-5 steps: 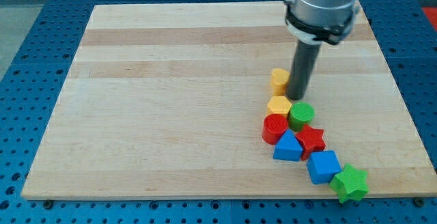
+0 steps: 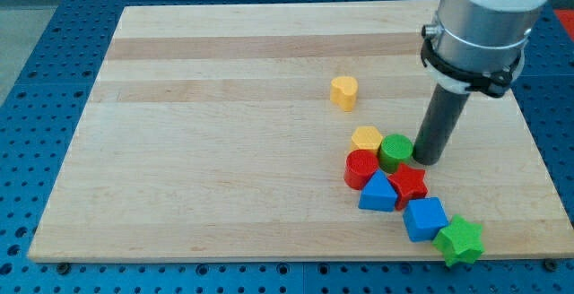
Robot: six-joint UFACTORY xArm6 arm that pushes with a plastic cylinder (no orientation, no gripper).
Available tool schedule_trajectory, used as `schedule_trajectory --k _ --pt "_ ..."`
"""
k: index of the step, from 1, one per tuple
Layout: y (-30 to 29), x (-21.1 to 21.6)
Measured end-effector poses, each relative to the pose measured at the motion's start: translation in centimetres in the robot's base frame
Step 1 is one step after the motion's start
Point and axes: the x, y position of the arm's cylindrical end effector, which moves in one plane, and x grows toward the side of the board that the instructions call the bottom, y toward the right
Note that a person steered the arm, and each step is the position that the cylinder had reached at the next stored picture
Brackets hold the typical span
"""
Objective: Slide the green circle and the yellow hexagon towards the center
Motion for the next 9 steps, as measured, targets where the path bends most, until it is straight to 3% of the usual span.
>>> schedule_trajectory --k 6,9 --pt "0.0 2.6" --pt "-6.5 -6.3"
